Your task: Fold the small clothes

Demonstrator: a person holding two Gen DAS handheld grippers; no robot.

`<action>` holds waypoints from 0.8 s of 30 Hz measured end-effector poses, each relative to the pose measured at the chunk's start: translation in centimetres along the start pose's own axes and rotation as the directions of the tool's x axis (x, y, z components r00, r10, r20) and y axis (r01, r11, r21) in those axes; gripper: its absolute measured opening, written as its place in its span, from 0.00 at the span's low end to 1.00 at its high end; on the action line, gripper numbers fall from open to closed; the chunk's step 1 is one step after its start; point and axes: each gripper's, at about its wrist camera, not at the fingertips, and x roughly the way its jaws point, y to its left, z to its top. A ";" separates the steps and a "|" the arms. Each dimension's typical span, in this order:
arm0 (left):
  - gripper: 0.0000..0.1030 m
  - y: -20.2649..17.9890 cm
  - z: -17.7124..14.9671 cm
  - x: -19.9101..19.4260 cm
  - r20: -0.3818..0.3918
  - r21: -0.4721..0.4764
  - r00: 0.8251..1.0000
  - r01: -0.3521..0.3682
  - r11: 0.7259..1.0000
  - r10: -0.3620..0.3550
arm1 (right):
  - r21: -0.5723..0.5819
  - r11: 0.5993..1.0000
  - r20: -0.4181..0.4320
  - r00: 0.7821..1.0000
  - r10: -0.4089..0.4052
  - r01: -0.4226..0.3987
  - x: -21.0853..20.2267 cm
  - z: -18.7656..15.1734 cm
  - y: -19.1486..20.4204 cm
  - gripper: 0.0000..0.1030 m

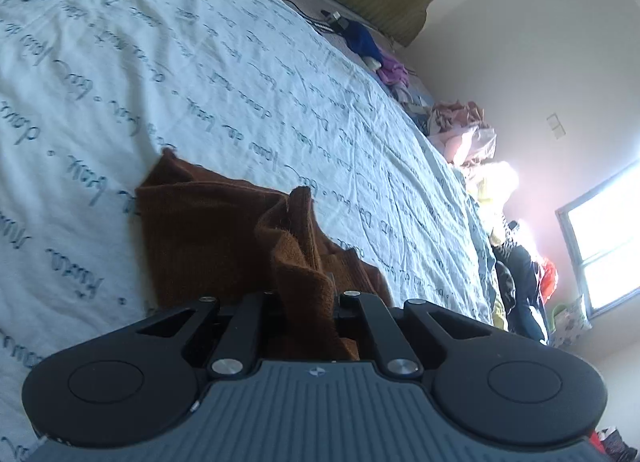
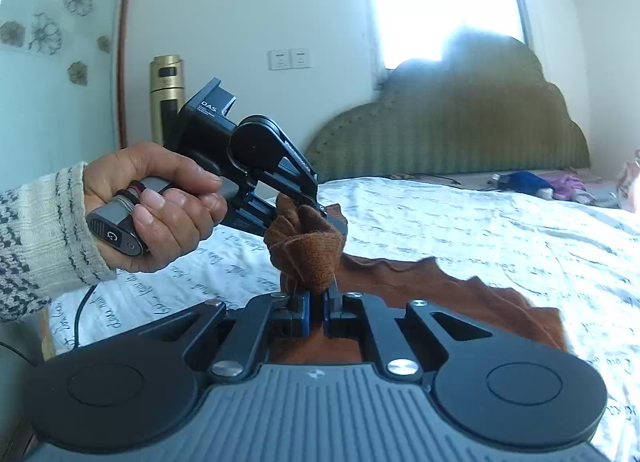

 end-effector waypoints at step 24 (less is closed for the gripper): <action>0.34 -12.9 -4.5 16.6 -0.160 0.337 0.967 -0.135 0.932 0.199 | 0.483 0.863 -0.167 0.983 -0.077 0.149 -1.8 -6.5 -14.4 0.29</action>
